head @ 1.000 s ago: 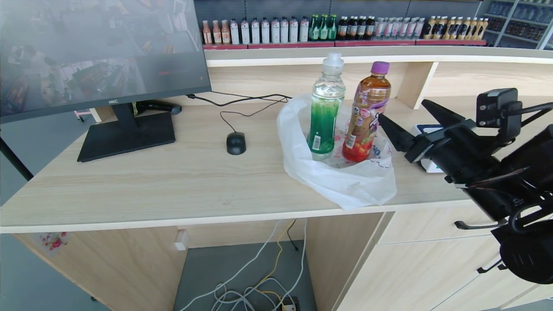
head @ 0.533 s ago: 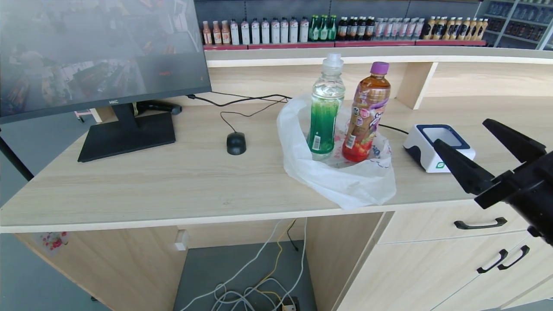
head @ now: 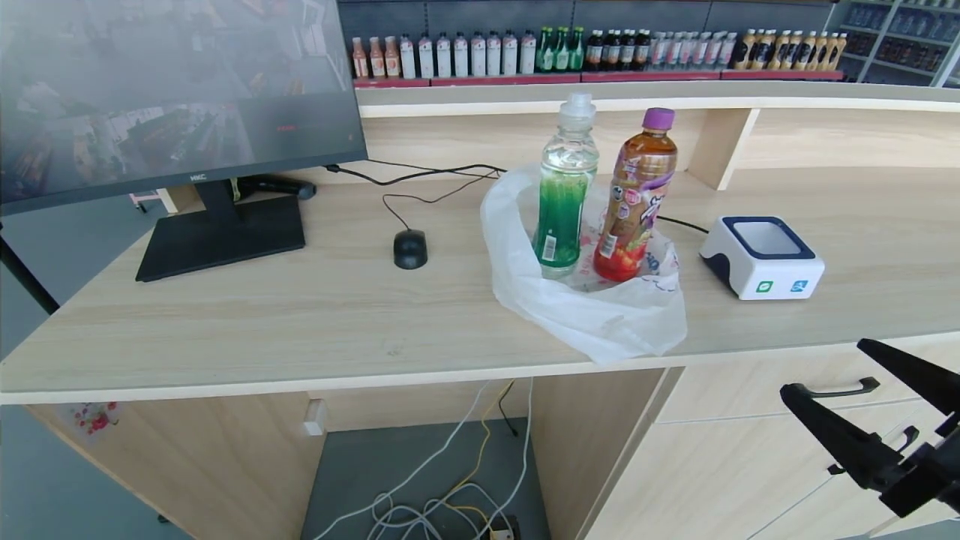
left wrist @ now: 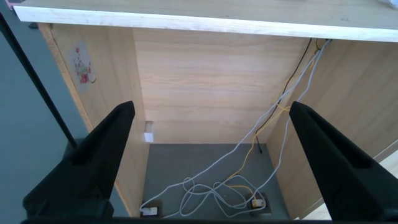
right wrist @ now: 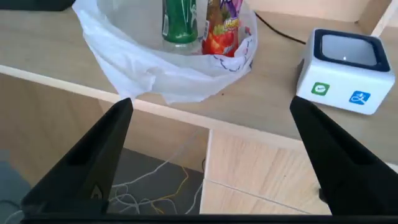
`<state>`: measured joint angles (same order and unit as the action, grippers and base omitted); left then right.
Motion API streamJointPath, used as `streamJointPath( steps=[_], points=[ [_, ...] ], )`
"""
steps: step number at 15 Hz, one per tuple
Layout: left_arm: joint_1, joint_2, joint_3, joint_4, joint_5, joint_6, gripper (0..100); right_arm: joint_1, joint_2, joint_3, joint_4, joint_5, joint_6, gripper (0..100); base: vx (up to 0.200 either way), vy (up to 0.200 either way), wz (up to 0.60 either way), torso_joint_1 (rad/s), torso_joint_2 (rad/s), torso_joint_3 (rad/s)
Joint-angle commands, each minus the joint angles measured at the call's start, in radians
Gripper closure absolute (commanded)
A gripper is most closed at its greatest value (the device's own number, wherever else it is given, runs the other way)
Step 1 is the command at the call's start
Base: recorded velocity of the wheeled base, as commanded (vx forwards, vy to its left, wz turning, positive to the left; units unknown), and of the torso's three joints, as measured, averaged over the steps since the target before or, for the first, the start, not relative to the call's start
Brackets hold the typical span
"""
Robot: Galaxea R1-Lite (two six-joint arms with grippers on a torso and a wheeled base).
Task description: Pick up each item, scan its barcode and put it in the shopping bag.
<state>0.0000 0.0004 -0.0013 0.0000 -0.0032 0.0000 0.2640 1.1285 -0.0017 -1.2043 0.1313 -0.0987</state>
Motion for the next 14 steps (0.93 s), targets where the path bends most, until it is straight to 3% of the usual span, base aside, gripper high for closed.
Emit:
streamJointPath(
  steps=[1,4,6,10,14],
  points=[
    [0.000,0.000,0.000,0.000,0.000,0.000,0,0.012,-0.366,0.000,0.462,0.004,-0.004,0,0.000,0.000,0.00,0.000,0.00,0.000],
    [0.000,0.000,0.000,0.000,0.000,0.002,0,0.012,-0.762,0.002,0.976,0.004,-0.003,0,0.000,0.000,0.00,0.000,0.00,0.000],
    [0.000,0.000,0.000,0.000,0.000,0.002,0,0.011,-0.967,-0.011,1.204,-0.005,-0.007,0,0.000,0.000,0.00,0.000,0.00,0.000],
    [0.000,0.000,0.000,0.000,0.000,0.000,0,-0.002,-0.994,0.002,1.200,-0.088,0.063,0,0.000,0.000,0.00,0.000,0.00,0.000],
    [0.000,0.000,0.000,0.000,0.000,0.000,0,-0.080,-0.966,0.002,1.200,-0.094,0.073,0,0.000,0.000,0.00,0.000,0.00,0.000]
  ],
)
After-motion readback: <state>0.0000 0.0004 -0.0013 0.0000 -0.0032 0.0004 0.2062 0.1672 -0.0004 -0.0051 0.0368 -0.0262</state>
